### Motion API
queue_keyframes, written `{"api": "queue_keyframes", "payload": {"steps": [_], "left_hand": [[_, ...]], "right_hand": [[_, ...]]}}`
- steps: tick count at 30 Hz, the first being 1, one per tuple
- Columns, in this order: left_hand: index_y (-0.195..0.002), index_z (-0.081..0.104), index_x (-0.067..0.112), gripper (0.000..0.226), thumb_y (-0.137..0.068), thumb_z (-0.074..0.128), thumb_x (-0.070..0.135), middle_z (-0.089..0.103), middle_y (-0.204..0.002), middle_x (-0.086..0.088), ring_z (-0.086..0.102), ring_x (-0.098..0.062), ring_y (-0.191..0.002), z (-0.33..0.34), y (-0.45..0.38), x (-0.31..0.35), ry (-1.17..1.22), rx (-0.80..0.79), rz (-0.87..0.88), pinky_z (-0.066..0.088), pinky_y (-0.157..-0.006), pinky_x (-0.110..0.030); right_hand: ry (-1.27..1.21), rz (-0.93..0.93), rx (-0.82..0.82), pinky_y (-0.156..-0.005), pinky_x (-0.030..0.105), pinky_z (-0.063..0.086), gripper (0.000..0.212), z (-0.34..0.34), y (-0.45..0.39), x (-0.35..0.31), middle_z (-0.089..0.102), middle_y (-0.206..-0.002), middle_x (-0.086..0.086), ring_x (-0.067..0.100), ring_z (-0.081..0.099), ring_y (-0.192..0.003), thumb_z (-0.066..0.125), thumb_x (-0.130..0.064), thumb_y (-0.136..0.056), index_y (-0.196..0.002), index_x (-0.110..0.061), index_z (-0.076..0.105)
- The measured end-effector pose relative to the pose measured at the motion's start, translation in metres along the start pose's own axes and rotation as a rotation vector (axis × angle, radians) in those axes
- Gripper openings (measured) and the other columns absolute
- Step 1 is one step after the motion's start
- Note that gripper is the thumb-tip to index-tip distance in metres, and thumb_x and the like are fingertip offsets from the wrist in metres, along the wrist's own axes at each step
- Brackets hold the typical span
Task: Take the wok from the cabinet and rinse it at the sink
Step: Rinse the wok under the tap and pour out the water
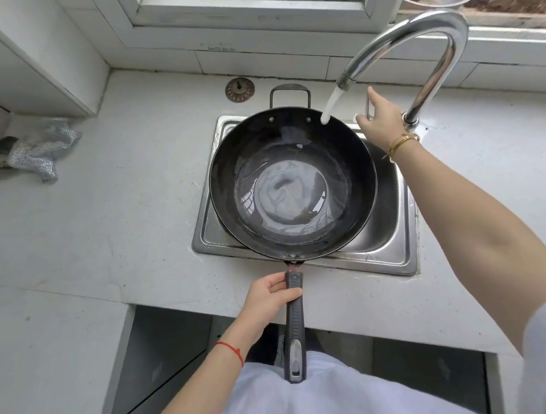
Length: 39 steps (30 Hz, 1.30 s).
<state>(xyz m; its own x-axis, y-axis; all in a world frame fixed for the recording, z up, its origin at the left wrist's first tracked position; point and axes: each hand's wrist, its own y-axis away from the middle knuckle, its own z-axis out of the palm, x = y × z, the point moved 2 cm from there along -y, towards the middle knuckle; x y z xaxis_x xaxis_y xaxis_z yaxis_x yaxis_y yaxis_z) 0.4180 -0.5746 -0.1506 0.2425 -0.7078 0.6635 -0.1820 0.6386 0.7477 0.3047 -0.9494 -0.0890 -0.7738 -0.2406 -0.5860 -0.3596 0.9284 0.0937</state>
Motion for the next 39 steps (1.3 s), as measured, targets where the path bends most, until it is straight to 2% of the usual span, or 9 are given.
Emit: {"api": "queue_keyframes", "payload": {"steps": [7,14,21,25,27,29,31,34,39], "left_hand": [[-0.125,0.064,0.008,0.047,-0.080,0.077,0.008,0.070,-0.119,-0.004,0.063,-0.015,-0.116,-0.001,-0.002,-0.001,-0.008,-0.008,0.020,0.045,-0.103,-0.029],[-0.125,0.064,0.006,0.046,-0.081,0.077,0.012,0.070,-0.118,-0.004,0.063,-0.015,-0.113,-0.004,-0.003,0.001,-0.082,-0.053,0.079,0.046,-0.100,-0.026],[-0.120,0.065,0.007,0.033,-0.088,0.070,0.011,0.072,-0.108,-0.002,0.068,-0.008,-0.094,-0.003,-0.001,-0.001,-0.051,-0.083,0.133,0.055,-0.081,-0.018],[-0.122,0.064,0.000,0.033,-0.090,0.066,0.009,0.070,-0.114,-0.013,0.065,-0.021,-0.103,0.001,0.000,-0.001,-0.064,-0.063,0.128,0.053,-0.096,-0.033],[-0.122,0.062,-0.002,0.032,-0.092,0.064,0.007,0.068,-0.109,-0.013,0.065,-0.019,-0.097,0.003,0.001,-0.002,-0.045,-0.059,0.121,0.056,-0.084,-0.023],[-0.122,0.061,-0.003,0.032,-0.092,0.063,0.005,0.067,-0.106,-0.012,0.064,-0.017,-0.093,0.003,0.001,-0.001,-0.018,-0.071,0.105,0.055,-0.072,-0.016],[-0.124,0.059,-0.004,0.033,-0.092,0.062,0.004,0.066,-0.105,-0.013,0.064,-0.018,-0.092,0.003,0.001,0.000,0.002,-0.097,0.087,0.054,-0.071,-0.017],[-0.124,0.058,-0.007,0.032,-0.093,0.060,0.002,0.067,-0.096,-0.010,0.064,-0.018,-0.087,0.004,0.003,0.002,0.057,-0.132,0.053,0.054,-0.071,-0.020],[-0.119,0.057,-0.010,0.026,-0.093,0.056,-0.006,0.066,-0.092,-0.013,0.064,-0.020,-0.087,0.007,0.007,0.005,0.153,-0.166,0.022,0.057,-0.072,-0.021]], "right_hand": [[-0.059,0.003,0.120,-0.113,0.039,0.037,0.048,-0.006,0.039,-0.010,0.054,-0.140,0.022,0.034,0.051,-0.130,0.054,-0.011,-0.096,-0.141,0.004,0.045],[-0.054,-0.079,0.217,-0.091,0.039,0.053,0.026,0.026,0.198,-0.022,0.066,-0.110,0.011,0.023,0.061,-0.101,0.061,-0.013,-0.093,-0.117,-0.004,0.061],[-0.090,0.138,-0.063,-0.085,0.031,0.050,0.039,0.097,0.333,-0.036,0.063,-0.105,0.005,0.018,0.060,-0.096,0.065,-0.038,-0.090,-0.115,-0.009,0.060],[-0.220,0.299,-0.224,-0.072,0.033,0.053,0.037,0.122,0.355,-0.051,0.064,-0.093,0.002,0.014,0.061,-0.079,0.063,-0.050,-0.087,-0.103,-0.016,0.061],[-0.292,0.311,-0.245,-0.066,0.033,0.054,0.030,0.130,0.358,-0.059,0.065,-0.085,0.002,0.013,0.060,-0.071,0.065,-0.045,-0.086,-0.094,-0.017,0.059],[-0.357,0.368,-0.268,-0.066,0.035,0.058,0.024,0.136,0.359,-0.065,0.068,-0.086,0.006,0.017,0.065,-0.071,0.063,-0.034,-0.088,-0.102,-0.014,0.057],[-0.496,0.477,-0.267,-0.055,0.035,0.060,0.020,0.144,0.362,-0.069,0.069,-0.081,0.012,0.019,0.067,-0.057,0.058,-0.023,-0.091,-0.106,-0.010,0.054],[-0.583,0.540,-0.182,-0.037,0.026,0.052,0.008,0.150,0.365,-0.074,0.062,-0.064,0.009,0.011,0.057,-0.035,0.054,-0.020,-0.092,-0.093,-0.012,0.054],[-0.565,0.573,-0.083,-0.034,0.023,0.045,0.017,0.151,0.369,-0.077,0.057,-0.059,0.010,0.013,0.052,-0.033,0.056,-0.022,-0.090,-0.075,-0.013,0.055]]}}
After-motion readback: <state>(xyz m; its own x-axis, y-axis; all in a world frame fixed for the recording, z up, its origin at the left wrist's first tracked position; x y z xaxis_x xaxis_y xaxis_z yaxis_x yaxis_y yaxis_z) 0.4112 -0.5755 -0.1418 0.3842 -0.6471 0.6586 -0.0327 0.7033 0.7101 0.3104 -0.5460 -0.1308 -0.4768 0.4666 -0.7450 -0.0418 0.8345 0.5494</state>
